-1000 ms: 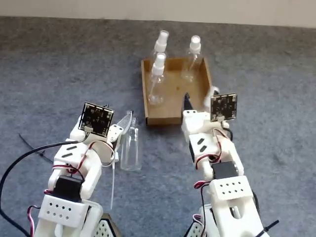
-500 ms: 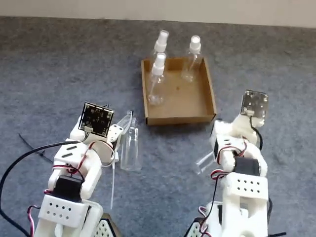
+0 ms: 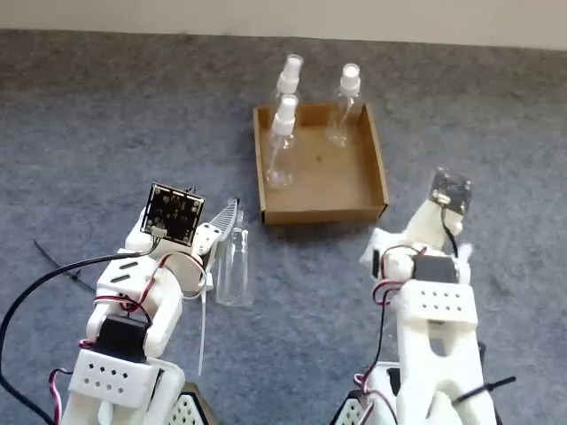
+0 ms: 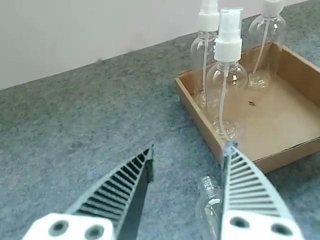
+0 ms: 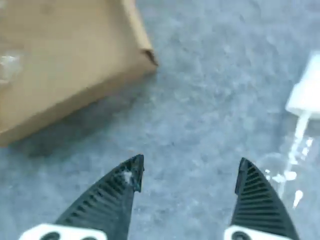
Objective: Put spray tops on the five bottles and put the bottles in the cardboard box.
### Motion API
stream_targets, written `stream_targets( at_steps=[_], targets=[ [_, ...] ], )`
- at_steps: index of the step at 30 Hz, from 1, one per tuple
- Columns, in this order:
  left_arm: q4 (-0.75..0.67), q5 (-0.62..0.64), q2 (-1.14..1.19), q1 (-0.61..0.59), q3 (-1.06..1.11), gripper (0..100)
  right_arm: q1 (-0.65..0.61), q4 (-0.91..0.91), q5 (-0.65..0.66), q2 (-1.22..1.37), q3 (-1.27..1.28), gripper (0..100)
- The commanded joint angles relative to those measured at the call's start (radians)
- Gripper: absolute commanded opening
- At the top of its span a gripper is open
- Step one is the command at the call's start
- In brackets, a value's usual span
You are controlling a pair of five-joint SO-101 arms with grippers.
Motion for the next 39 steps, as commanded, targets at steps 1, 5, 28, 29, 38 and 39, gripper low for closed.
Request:
stream_targets(
  at_steps=[1,5,28,29,38,39],
  targets=[
    [-0.021,0.009,-0.001,-0.013,-0.007,21,0.12,-0.018,-0.009,0.027,-0.07,24.2],
    [-0.021,0.009,-0.001,-0.01,-0.007,21,0.252,-0.058,0.084,0.033,-0.133,24.2],
    [-0.026,0.009,-0.001,-0.007,0.005,21,0.438,-0.16,0.052,0.607,-0.444,23.5],
    [-0.026,0.009,-0.001,-0.007,0.007,21,0.446,-0.16,0.043,0.613,-0.444,21.7],
    [-0.026,0.009,-0.001,-0.007,0.007,21,0.453,-0.202,0.075,0.639,-0.433,6.5],
    [-0.026,0.009,-0.001,-0.007,0.007,21,0.453,-0.199,0.075,0.631,-0.427,6.2]
  ],
)
